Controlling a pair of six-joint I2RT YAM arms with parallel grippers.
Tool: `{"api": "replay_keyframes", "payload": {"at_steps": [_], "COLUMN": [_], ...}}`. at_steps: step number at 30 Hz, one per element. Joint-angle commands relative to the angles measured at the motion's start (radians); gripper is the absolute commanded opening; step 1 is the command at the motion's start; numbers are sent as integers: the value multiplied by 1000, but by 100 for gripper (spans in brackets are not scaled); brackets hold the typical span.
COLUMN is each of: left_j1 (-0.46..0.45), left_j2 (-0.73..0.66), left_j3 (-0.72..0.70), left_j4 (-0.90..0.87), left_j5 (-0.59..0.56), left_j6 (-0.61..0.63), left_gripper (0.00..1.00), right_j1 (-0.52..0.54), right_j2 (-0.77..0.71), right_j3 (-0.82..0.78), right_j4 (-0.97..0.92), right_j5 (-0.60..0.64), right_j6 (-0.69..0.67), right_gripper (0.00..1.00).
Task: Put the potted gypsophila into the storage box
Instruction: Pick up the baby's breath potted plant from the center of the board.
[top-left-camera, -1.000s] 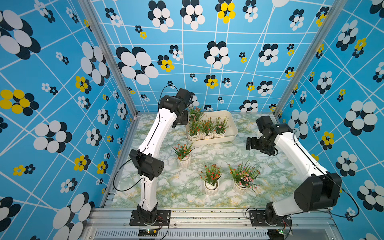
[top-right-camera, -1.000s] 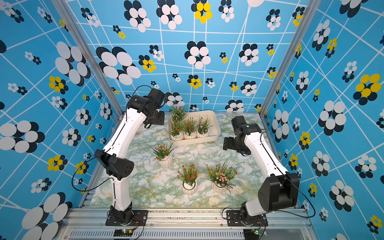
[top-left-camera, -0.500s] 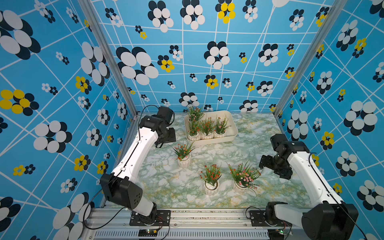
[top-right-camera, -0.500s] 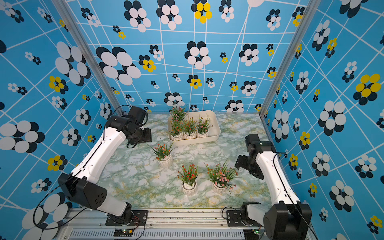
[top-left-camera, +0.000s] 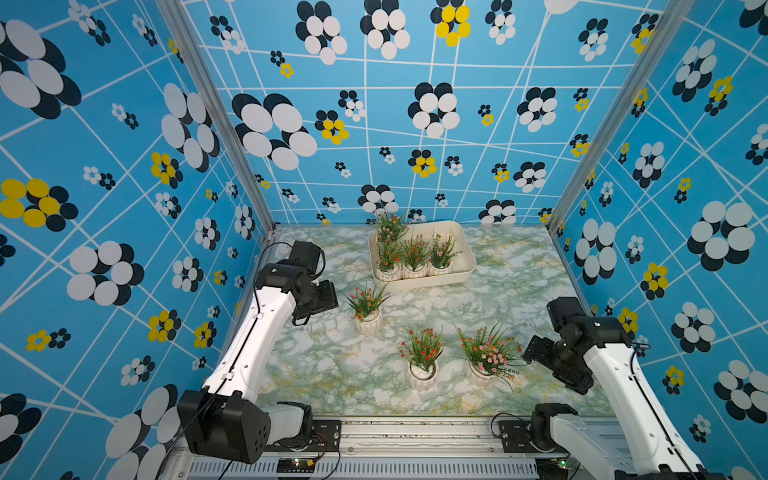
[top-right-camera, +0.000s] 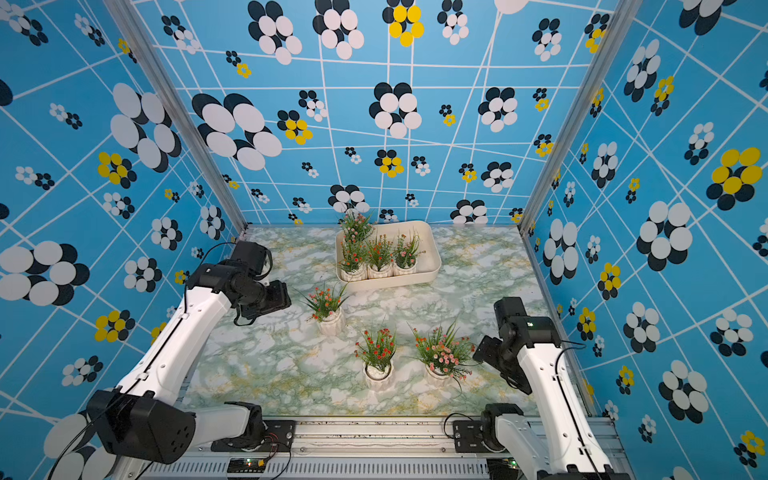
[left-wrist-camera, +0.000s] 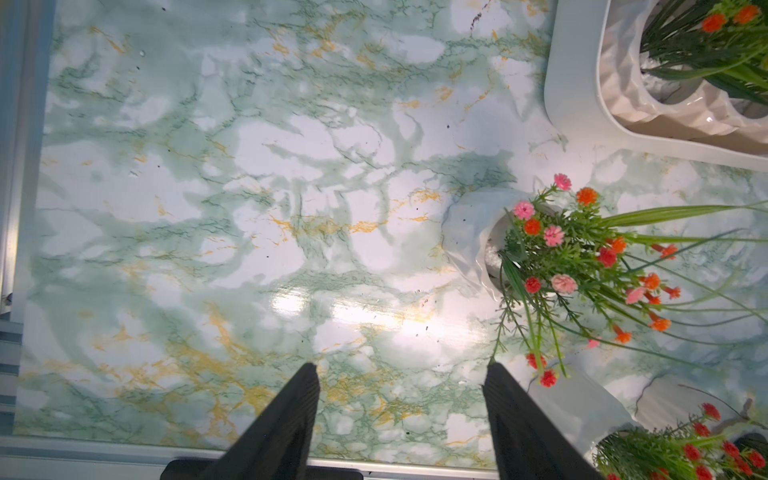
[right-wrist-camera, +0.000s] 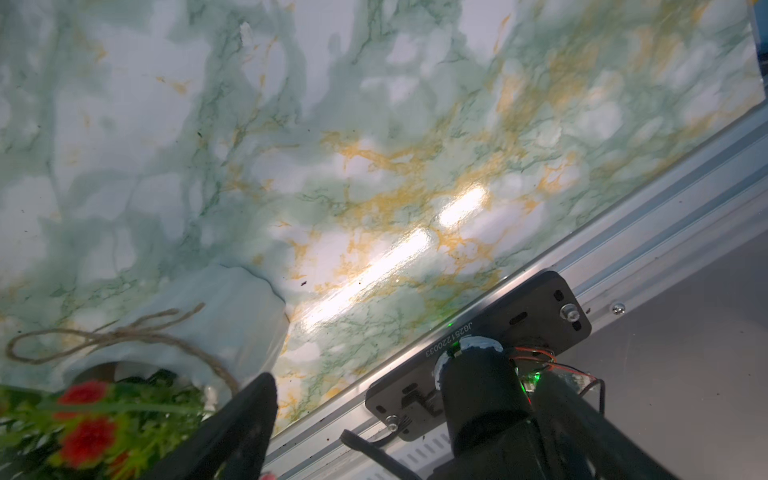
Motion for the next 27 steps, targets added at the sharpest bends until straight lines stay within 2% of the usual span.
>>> {"api": "replay_keyframes", "payload": {"at_steps": [1,13,18,19,27], "left_j1": [9,9,8,9,8], "left_j2": [-30,-44,-34,-33,-28], "left_j3": [-36,-106,-112,-113,-125], "left_j4": [17,44,58,59,63], "left_j5": [39,58,63,62,62], "left_j6": [23,14,-6,-8,-22], "left_gripper": [67,69,70,70,70], "right_j1": [-5,24,99,145,225], "right_j2": [-25,-12,44,56,133], "right_j3": [-38,-59,-82,-86,-110], "right_j4": [-22,59,126,144,251], "right_j5": [-41,-235,-232,-234,-235], "right_j6": [16,-72,-49,-39,0], "right_gripper": [99,87,85,85,79]}}
